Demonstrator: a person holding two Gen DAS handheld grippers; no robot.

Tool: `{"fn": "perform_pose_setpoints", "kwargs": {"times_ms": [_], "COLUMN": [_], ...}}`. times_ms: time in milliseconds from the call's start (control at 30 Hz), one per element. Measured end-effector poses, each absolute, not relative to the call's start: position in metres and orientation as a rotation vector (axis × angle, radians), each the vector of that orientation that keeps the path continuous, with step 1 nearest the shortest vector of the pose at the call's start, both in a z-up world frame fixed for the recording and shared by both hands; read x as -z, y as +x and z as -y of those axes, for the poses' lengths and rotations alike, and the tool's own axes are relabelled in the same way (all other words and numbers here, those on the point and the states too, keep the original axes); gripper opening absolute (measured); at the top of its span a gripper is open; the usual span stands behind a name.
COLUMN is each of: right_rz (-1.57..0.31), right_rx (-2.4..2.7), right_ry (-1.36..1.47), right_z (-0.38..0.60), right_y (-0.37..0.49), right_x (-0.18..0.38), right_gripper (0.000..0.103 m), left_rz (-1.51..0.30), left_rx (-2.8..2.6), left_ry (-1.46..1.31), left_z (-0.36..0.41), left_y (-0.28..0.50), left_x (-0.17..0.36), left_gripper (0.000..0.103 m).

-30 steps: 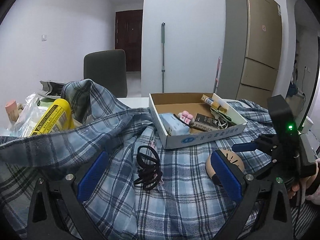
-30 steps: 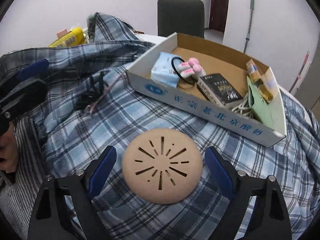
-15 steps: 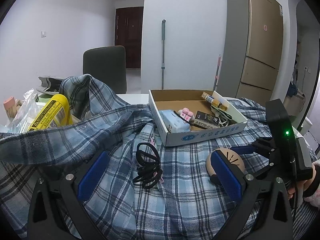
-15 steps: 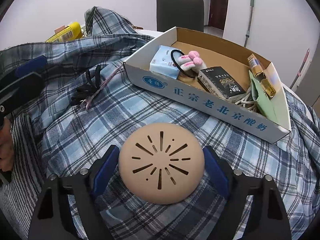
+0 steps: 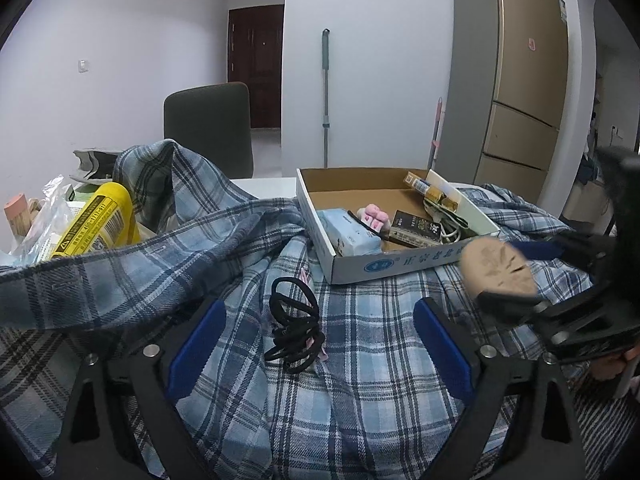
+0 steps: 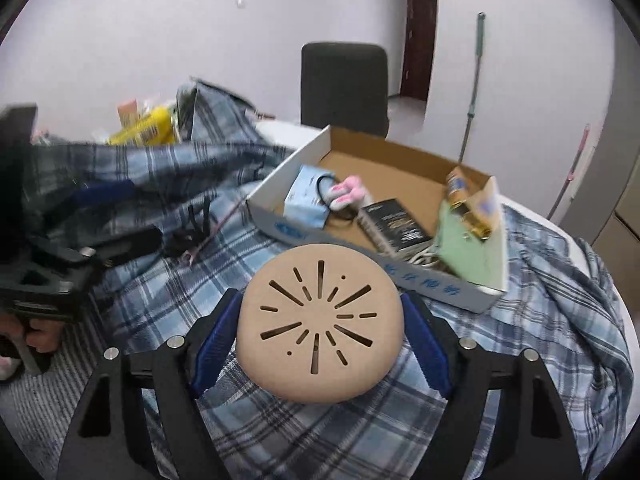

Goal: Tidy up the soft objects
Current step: 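Grasp the black coiled cable with the left gripper while the right holds the disc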

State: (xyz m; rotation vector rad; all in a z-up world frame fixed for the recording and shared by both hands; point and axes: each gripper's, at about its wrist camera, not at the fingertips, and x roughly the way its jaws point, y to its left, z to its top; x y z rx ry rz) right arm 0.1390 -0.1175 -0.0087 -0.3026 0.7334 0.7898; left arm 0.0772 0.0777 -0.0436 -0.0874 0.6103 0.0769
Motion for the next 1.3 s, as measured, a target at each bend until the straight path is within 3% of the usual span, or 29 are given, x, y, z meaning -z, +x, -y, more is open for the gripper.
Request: {"fn": "perform_pose_setpoints", "kwargs": {"times_ms": [167, 433, 567, 600, 800, 967, 1000, 1033, 1300], "right_rz": [-0.643, -0.594, -0.596, -0.593, -0.591, -0.599, -0.601, -0.603, -0.598], "right_rx": [-0.743, -0.711, -0.723, -0.723, -0.727, -0.732, -0.732, -0.734, -0.747], "right_ry": [-0.337, -0.344, -0.338, -0.335, -0.323, -0.318, -0.317, -0.317, -0.318], "right_z": [0.128, 0.131, 0.132, 0.132, 0.133, 0.132, 0.132, 0.133, 0.134], "right_y": [0.124, 0.122, 0.121, 0.12, 0.12, 0.121, 0.122, 0.122, 0.12], "right_x": [0.01, 0.017, 0.018, 0.017, 0.016, 0.017, 0.017, 0.017, 0.017], "right_gripper": [0.079, 0.079, 0.079, 0.079, 0.079, 0.079, 0.079, 0.079, 0.079], "left_rz": [-0.646, -0.718, -0.747, -0.758, -0.867, -0.905, -0.907, -0.909, -0.836], "left_rx": [-0.074, -0.078, -0.065, -0.072, -0.066, -0.039, -0.039, -0.034, 0.017], "left_ry": [-0.088, -0.108, -0.082, -0.064, 0.032, -0.019, -0.015, -0.018, -0.017], "left_z": [-0.079, -0.084, -0.083, -0.081, -0.079, -0.088, -0.089, -0.089, -0.084], "left_y": [0.083, 0.094, 0.1, 0.103, 0.123, 0.134, 0.136, 0.136, 0.126], "left_x": [0.048, 0.058, 0.06, 0.062, 0.075, 0.08, 0.081, 0.082, 0.08], "left_gripper": [0.094, 0.062, 0.056, 0.049, 0.045, 0.029, 0.015, 0.009, 0.008]}}
